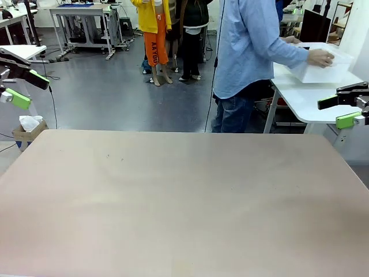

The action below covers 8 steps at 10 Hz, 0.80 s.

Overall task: Stack the cups and store them in the basket.
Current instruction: Place the stack of Reusable plastic cups into the Pantry Basket.

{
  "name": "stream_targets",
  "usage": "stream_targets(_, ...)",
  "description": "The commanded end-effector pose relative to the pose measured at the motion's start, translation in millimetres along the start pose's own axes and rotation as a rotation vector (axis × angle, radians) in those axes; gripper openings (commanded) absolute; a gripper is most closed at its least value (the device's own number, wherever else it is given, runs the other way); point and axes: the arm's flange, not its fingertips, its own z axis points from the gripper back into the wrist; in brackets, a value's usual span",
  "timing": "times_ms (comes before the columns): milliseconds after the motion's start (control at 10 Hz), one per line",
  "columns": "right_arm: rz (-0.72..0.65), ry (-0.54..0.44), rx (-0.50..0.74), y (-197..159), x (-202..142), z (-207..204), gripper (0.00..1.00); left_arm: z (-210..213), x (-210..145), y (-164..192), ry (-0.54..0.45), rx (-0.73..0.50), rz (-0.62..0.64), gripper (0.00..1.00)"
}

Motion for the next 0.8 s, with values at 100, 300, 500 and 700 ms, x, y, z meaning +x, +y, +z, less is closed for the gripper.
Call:
stream_targets(100, -0.014, -0.003, -0.007, -0.2, 3.6, -0.4, 1.0, 0.4, 1.2, 1.2, -0.013, -0.005, -0.014, 1.0)
stream_targets(300, -0.014, -0.003, -0.007, -0.2, 3.6, -0.4, 1.0, 0.4, 1.2, 1.2, -0.013, -0.005, -0.014, 1.0)
stream_targets(500, -0.014, -0.003, -0.007, -0.2, 3.6, -0.4, 1.0, 0.4, 1.2, 1.2, -0.013, -0.005, -0.014, 1.0)
stream_targets(700, -0.014, -0.003, -0.007, -0.2, 3.6, -0.4, 1.0, 0.4, 1.2, 1.2, -0.013, -0.005, -0.014, 1.0)
